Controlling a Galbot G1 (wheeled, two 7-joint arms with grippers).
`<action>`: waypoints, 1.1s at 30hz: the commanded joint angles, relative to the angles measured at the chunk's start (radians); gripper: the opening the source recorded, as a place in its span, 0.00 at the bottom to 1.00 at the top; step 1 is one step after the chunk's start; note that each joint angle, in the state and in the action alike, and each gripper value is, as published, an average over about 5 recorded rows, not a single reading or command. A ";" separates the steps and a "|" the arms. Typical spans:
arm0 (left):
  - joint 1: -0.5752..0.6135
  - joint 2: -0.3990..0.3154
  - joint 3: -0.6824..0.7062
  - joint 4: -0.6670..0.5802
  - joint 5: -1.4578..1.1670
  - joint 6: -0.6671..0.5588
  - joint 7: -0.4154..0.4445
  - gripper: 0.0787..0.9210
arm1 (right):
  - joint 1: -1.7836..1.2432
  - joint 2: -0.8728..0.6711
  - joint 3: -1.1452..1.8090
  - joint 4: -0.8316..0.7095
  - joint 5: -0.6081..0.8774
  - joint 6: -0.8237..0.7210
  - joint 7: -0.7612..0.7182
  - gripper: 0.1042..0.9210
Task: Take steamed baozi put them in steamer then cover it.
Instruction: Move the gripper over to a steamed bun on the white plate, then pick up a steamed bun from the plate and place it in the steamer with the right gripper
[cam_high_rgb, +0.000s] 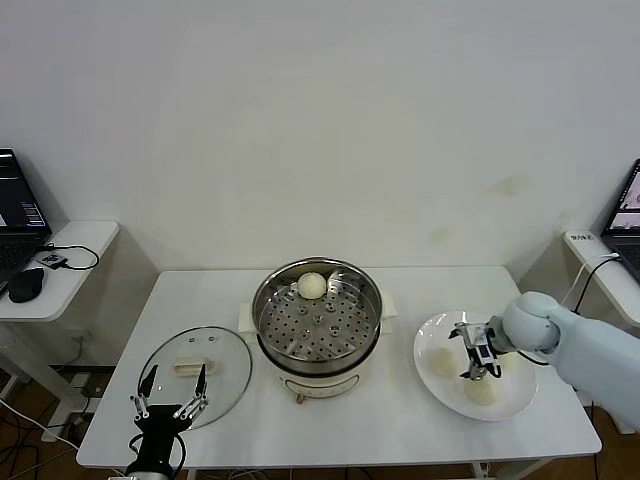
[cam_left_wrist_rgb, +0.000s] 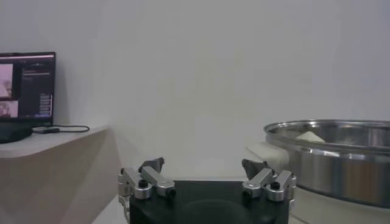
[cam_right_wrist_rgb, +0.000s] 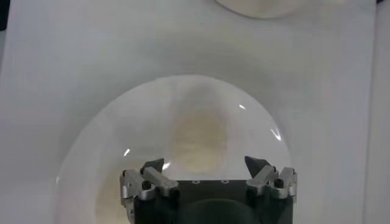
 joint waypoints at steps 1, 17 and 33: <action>-0.004 0.000 0.000 0.006 0.000 0.000 0.000 0.88 | -0.022 0.079 0.013 -0.076 -0.016 0.003 0.000 0.87; -0.010 0.001 0.001 0.013 -0.001 0.001 -0.001 0.88 | 0.016 0.081 -0.014 -0.082 0.010 -0.017 -0.054 0.60; -0.019 0.010 0.007 0.004 -0.007 0.005 0.001 0.88 | 0.471 -0.075 -0.217 0.086 0.259 -0.071 -0.115 0.57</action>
